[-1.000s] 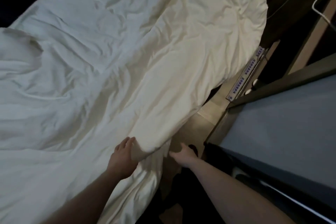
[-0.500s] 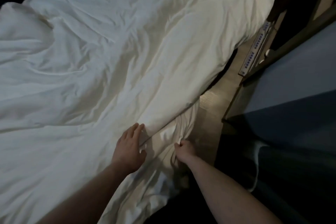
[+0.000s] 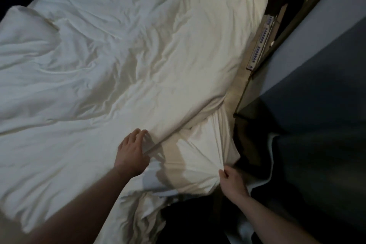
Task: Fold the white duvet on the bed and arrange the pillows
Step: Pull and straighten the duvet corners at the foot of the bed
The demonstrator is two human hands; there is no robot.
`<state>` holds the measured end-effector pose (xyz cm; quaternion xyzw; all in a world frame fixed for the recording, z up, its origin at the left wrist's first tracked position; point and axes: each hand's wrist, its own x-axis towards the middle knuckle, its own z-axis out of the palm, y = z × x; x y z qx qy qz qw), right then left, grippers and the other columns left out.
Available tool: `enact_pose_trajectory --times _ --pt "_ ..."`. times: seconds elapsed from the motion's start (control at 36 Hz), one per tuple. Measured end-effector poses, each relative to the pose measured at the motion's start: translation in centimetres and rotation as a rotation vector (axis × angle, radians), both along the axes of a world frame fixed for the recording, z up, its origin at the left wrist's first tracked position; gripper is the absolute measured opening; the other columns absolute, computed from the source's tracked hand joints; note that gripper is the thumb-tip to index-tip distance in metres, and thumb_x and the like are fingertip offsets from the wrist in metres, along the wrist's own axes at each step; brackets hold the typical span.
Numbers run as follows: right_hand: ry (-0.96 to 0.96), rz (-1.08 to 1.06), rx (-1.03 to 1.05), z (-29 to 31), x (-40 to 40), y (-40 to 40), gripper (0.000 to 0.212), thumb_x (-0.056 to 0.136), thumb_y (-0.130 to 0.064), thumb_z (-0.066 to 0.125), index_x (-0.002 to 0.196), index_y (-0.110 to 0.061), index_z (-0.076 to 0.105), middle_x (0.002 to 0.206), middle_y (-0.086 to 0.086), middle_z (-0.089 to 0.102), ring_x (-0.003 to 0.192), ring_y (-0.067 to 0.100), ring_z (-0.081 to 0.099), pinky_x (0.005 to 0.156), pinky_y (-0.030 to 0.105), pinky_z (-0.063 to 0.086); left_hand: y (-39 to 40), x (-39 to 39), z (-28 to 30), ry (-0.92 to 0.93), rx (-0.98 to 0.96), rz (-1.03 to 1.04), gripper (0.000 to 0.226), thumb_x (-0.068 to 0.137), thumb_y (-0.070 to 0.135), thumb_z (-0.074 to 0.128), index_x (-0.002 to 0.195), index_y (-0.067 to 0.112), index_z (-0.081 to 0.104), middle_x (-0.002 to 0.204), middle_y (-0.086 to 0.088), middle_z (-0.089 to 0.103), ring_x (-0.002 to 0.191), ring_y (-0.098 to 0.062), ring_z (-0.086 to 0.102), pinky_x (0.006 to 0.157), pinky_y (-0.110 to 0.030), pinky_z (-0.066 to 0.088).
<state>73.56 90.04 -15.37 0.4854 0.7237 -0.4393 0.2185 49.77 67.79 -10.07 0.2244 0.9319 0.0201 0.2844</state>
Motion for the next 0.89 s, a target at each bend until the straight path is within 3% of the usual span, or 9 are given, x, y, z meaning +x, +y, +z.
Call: enact_pose_trajectory --times 0.19,0.31,0.42,0.44,0.53,0.61,0.69,0.81,0.89 --pt "-0.215 -0.052 -0.045 -1.6 8.6 -4.2 0.026 0.099 -0.023 0.047 0.108 -0.009 0.067 0.12 0.017 0.066 0.11 0.035 0.06 0.083 0.032 0.045 -3.0 2.8 0.8 -0.085 -0.109 0.0 0.075 0.079 0.035 0.066 0.146 0.028 0.032 0.155 0.001 0.025 0.138 -0.028 0.033 0.109 -0.038 0.035" --pt "-0.268 -0.133 -0.034 -3.2 7.0 -5.1 0.028 0.099 -0.018 0.044 0.113 -0.007 0.065 0.124 0.018 0.064 0.112 0.035 0.061 0.086 0.032 0.047 -4.9 3.7 0.4 -0.154 -0.142 -0.012 0.072 0.08 0.034 0.063 0.145 0.033 0.034 0.154 0.004 0.026 0.136 -0.027 0.034 0.106 -0.039 0.038" --pt "-0.319 -0.096 -0.031 -4.8 4.7 -6.5 0.043 0.101 -0.034 0.036 0.127 -0.008 0.059 0.132 0.016 0.059 0.119 0.032 0.059 0.094 0.036 0.049 -7.2 3.9 -0.2 -0.168 -0.12 -0.006 0.069 0.078 0.032 0.065 0.142 0.034 0.038 0.149 0.006 0.032 0.132 -0.028 0.039 0.102 -0.04 0.042" --pt "-0.316 -0.088 -0.063 -4.9 4.2 -7.7 0.04 0.1 -0.034 0.038 0.121 -0.009 0.062 0.126 0.015 0.062 0.115 0.032 0.061 0.094 0.038 0.052 -8.0 3.9 -0.3 -0.174 -0.118 -0.003 0.069 0.079 0.032 0.065 0.142 0.033 0.038 0.149 0.006 0.032 0.131 -0.028 0.039 0.102 -0.04 0.042" --pt "-0.272 -0.122 -0.227 -3.2 2.1 -12.6 0.021 0.095 -0.033 0.05 0.086 -0.019 0.063 0.093 0.002 0.065 0.084 0.024 0.066 0.075 0.04 0.061 -11.1 3.5 -0.7 -0.204 -0.124 -0.006 0.07 0.08 0.033 0.066 0.143 0.029 0.036 0.151 0.002 0.029 0.132 -0.031 0.037 0.103 -0.042 0.042" --pt "-0.237 -0.121 -0.307 -1.6 0.9 -18.4 0.017 0.093 -0.039 0.058 0.089 -0.022 0.056 0.096 -0.002 0.059 0.085 0.019 0.059 0.069 0.031 0.057 -15.0 3.4 -0.8 -0.235 -0.129 -0.024 0.073 0.08 0.037 0.066 0.145 0.028 0.033 0.155 0.0 0.025 0.135 -0.032 0.035 0.104 -0.043 0.042" --pt "-0.223 -0.107 -0.353 -1.2 0.4 -24.5 0.036 0.082 -0.058 0.063 0.101 -0.029 0.055 0.11 -0.002 0.062 0.099 0.019 0.059 0.087 0.03 0.053 -19.1 3.4 -0.9 -0.249 -0.126 -0.102 0.078 0.081 0.04 0.065 0.148 0.027 0.028 0.158 -0.001 0.021 0.136 -0.031 0.034 0.105 -0.041 0.041" --pt "-0.216 -0.194 -0.418 -0.9 0.5 -31.9 0.046 0.088 -0.049 0.064 0.124 -0.023 0.054 0.141 0.002 0.051 0.132 0.024 0.047 0.108 0.029 0.036 -24.1 3.8 -0.4 -0.274 -0.123 -0.2 0.083 0.081 0.041 0.064 0.152 0.027 0.022 0.16 -0.002 0.017 0.14 -0.032 0.03 0.107 -0.041 0.039" --pt "-0.237 -0.28 -0.43 -1.6 0.9 -38.2 0.095 0.083 -0.053 0.069 0.155 -0.014 0.021 0.157 0.005 0.034 0.141 0.027 0.037 0.112 0.031 0.035 -27.8 3.9 0.3 -0.29 -0.138 -0.24 0.086 0.082 0.04 0.064 0.153 0.026 0.019 0.16 -0.002 0.014 0.14 -0.032 0.029 0.108 -0.04 0.038"
